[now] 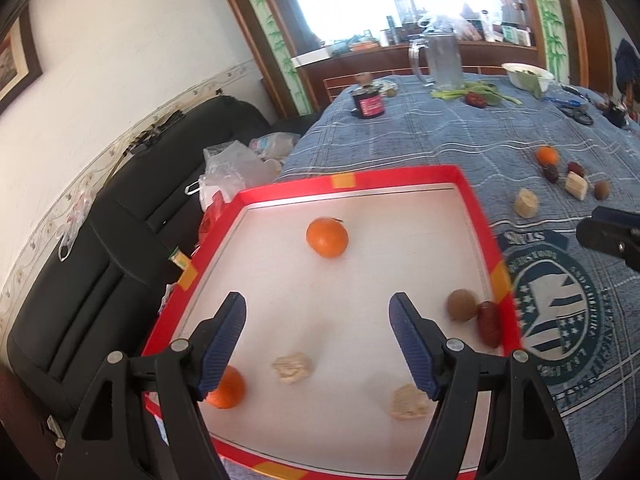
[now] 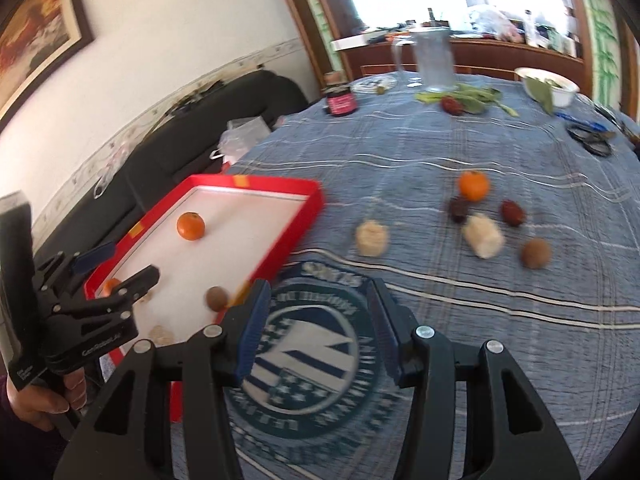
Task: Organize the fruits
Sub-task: 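Grasp another brown kiwi with the right tool while the left tool returns over the table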
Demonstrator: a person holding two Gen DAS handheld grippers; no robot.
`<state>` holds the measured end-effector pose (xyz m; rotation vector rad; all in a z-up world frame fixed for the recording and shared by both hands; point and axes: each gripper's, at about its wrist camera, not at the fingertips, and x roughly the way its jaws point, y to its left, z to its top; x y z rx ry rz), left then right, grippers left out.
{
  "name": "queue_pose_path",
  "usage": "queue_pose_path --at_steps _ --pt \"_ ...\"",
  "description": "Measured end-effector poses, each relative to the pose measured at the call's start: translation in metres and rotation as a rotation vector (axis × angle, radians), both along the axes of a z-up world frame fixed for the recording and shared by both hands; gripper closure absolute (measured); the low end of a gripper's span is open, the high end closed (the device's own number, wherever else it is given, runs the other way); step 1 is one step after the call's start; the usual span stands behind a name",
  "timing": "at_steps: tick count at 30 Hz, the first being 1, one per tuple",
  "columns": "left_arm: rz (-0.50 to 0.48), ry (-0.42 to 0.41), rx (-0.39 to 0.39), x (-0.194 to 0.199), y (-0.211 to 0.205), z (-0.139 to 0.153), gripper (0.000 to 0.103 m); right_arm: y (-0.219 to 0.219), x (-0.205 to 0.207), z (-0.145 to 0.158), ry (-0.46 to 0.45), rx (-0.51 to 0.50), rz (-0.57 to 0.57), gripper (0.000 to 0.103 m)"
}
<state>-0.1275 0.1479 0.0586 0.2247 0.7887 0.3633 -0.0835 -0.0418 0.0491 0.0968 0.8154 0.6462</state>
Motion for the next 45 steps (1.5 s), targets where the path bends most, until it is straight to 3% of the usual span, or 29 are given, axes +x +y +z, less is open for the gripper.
queue_pose_path --at_steps 14,23,36,42,45 --pt "-0.15 0.023 -0.017 0.007 -0.054 -0.002 0.029 -0.053 0.028 -0.015 0.096 0.011 -0.128 0.05" --pt "-0.217 0.041 -0.042 0.009 -0.072 -0.005 0.029 -0.087 0.034 -0.018 0.106 0.001 -0.22 0.05" --pt "-0.255 0.067 -0.071 0.016 -0.082 -0.008 0.029 -0.097 0.064 -0.018 0.091 -0.116 -0.311 0.051" --pt "-0.264 0.076 -0.09 0.025 -0.086 -0.003 0.029 -0.085 0.083 -0.028 0.099 -0.188 -0.295 0.071" --pt "-0.27 0.078 -0.114 0.032 -0.09 0.0 0.029 -0.081 0.085 -0.029 0.075 -0.207 -0.28 0.074"
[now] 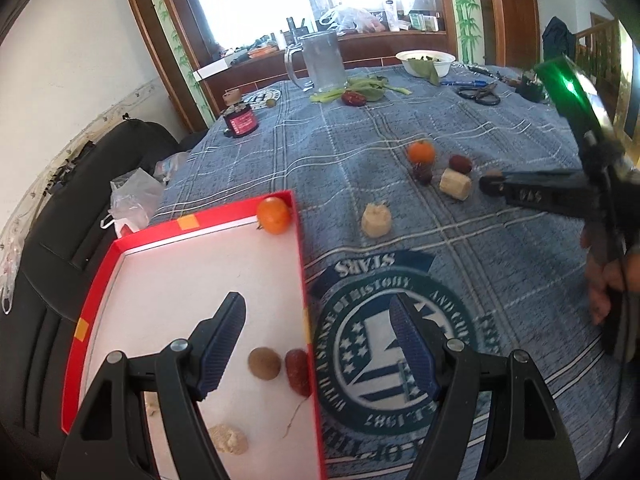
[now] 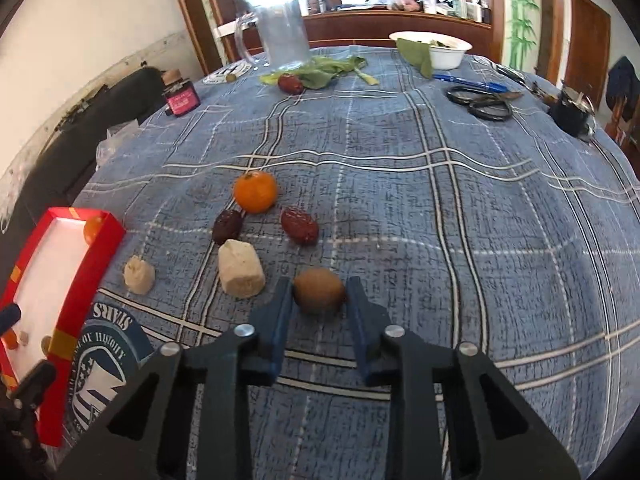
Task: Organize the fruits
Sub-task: 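Grasp another brown kiwi with the right tool while the left tool returns over the table, then grasp a beige cube piece with the left tool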
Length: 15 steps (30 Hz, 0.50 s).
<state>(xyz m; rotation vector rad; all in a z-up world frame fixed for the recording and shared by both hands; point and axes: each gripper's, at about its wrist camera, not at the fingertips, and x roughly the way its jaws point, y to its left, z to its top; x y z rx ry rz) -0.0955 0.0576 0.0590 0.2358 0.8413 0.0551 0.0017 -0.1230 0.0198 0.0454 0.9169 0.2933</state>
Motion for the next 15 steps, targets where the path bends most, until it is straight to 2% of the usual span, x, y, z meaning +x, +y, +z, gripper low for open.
queue_pose_path --at_steps 6,15 --pt "0.0 0.009 -0.048 0.021 -0.016 0.004 0.029 -0.01 0.0 0.002 -0.002 0.04 -0.008 0.074" --pt "-0.016 0.051 -0.081 0.066 -0.062 -0.01 0.029 -0.046 -0.001 0.019 -0.073 0.036 -0.131 0.075"
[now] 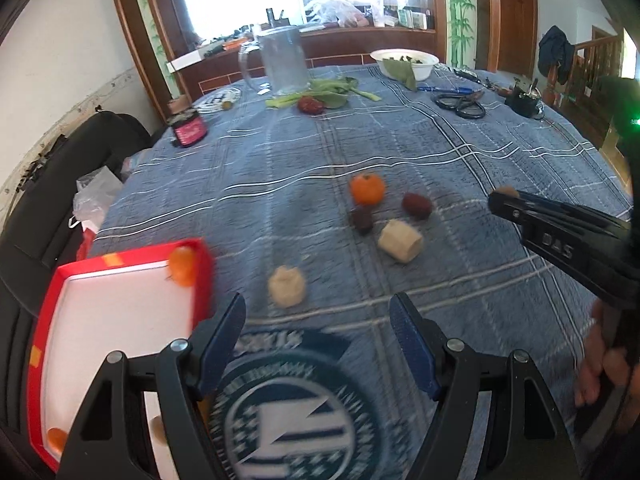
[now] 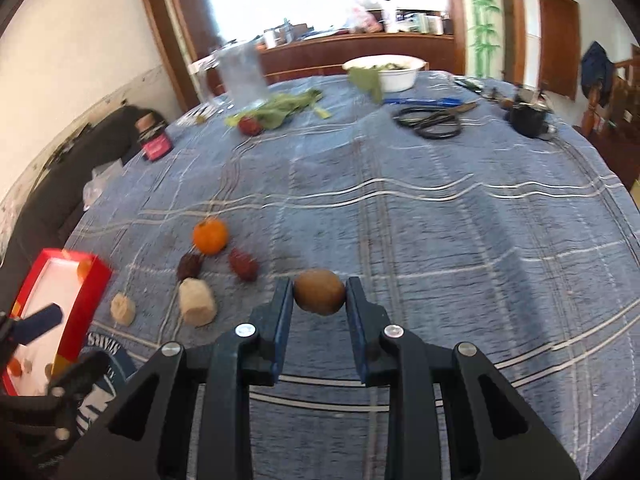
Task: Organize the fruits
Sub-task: 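Grasp a beige cube piece with the left tool, then carry the beige piece and kiwi into the tray and open both tools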
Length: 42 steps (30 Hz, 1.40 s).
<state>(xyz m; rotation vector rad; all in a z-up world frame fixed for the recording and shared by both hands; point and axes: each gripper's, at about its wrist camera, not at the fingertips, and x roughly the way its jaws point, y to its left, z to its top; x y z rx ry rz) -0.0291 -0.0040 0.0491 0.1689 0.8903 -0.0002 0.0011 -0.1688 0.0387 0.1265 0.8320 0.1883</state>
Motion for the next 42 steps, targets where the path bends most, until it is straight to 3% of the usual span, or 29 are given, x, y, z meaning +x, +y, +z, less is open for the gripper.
queue_pose_path --at_steps 7,16,17,21,23,32,42 --pt "0.001 0.052 -0.023 0.03 -0.025 -0.015 0.029 -0.023 0.005 0.004 0.015 0.087 -0.051 0.074" --pt "0.025 0.08 -0.063 0.058 -0.036 -0.027 0.029 -0.027 0.005 0.004 0.037 0.145 -0.037 0.074" --pt "0.024 0.078 -0.063 0.059 -0.037 -0.028 0.032 -0.026 0.005 0.004 0.037 0.147 -0.034 0.074" --pt "0.008 0.082 -0.092 0.063 -0.041 -0.032 0.06 -0.026 0.006 0.002 0.041 0.146 -0.033 0.074" --pt "-0.017 0.079 -0.094 0.061 -0.044 -0.032 0.07 -0.026 0.006 0.001 0.045 0.145 -0.035 0.074" --pt "-0.042 0.03 -0.133 0.025 -0.035 -0.007 0.07 -0.029 0.008 0.0 0.041 0.146 -0.038 0.074" --pt "0.016 -0.095 -0.137 -0.039 0.017 0.033 0.07 -0.035 0.007 0.005 -0.011 0.163 -0.047 0.075"
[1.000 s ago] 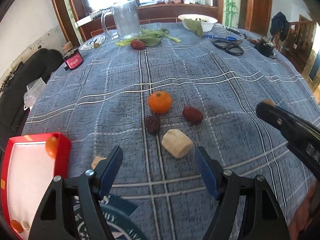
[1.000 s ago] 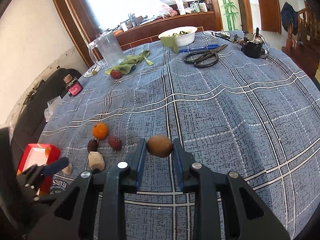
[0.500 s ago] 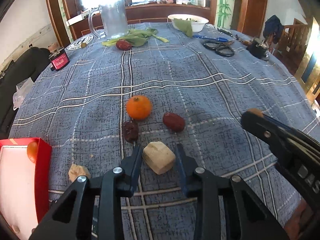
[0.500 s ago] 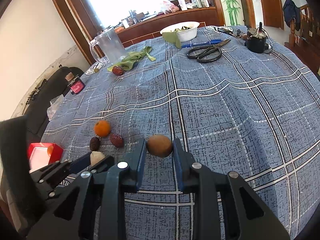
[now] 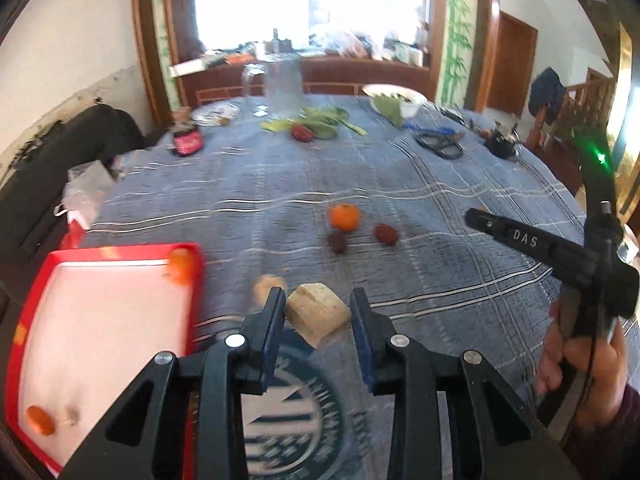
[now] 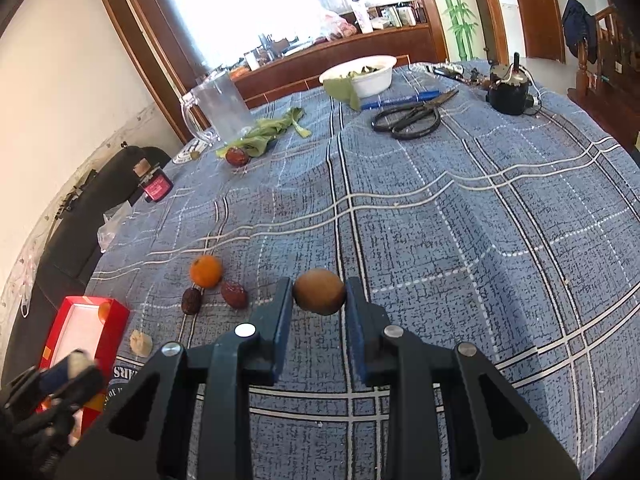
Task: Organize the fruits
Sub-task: 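Carry the beige piece and kiwi into the tray and open both tools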
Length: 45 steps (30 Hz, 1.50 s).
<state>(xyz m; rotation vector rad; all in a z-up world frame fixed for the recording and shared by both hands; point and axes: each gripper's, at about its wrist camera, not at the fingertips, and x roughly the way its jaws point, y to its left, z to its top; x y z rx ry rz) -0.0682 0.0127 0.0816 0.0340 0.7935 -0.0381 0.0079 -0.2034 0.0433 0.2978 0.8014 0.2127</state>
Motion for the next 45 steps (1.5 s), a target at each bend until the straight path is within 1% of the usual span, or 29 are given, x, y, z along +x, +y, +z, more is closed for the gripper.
queue_pose_path --at_steps 3,5,11,15,16,19,22,28,31,35,40,45 --pt "0.031 -0.016 0.008 -0.015 0.02 0.005 0.071 0.001 -0.003 0.003 -0.032 -0.016 -0.005 0.075" --pt "0.05 -0.026 -0.001 -0.024 0.033 0.007 0.071 0.003 -0.004 0.006 -0.058 -0.035 -0.007 0.075" --pt "0.103 -0.056 -0.01 -0.045 0.069 0.012 0.071 0.014 -0.013 0.012 -0.135 -0.135 -0.016 0.075" --pt "0.142 -0.066 -0.007 -0.056 0.093 0.012 0.071 0.026 -0.022 0.013 -0.142 -0.141 0.022 0.075" --pt "0.158 -0.068 -0.007 -0.058 0.101 0.011 0.071 0.029 -0.025 0.013 -0.14 -0.128 0.034 0.075" --pt "0.206 -0.063 -0.009 -0.061 0.123 0.007 0.071 0.042 -0.034 0.016 -0.13 -0.057 0.088 0.074" --pt "0.247 -0.061 -0.02 -0.063 0.143 0.003 0.071 0.072 -0.042 0.023 -0.142 -0.063 0.165 0.074" --pt "0.312 -0.052 -0.028 -0.067 0.17 -0.005 0.071 0.152 -0.061 0.03 -0.142 -0.033 0.38 0.074" --pt "0.342 -0.05 -0.017 -0.068 0.182 -0.008 0.071 0.194 -0.074 0.032 -0.147 -0.035 0.49 0.074" --pt "0.366 -0.034 -0.006 -0.068 0.192 -0.014 0.071 0.232 -0.085 0.029 -0.131 -0.031 0.591 0.074" --pt "0.375 -0.018 0.011 -0.067 0.198 -0.022 0.07 0.258 -0.096 0.017 -0.117 -0.054 0.651 0.074" --pt "0.387 -0.031 0.053 -0.068 0.197 -0.021 0.07 0.263 -0.093 0.004 -0.088 -0.047 0.659 0.074"
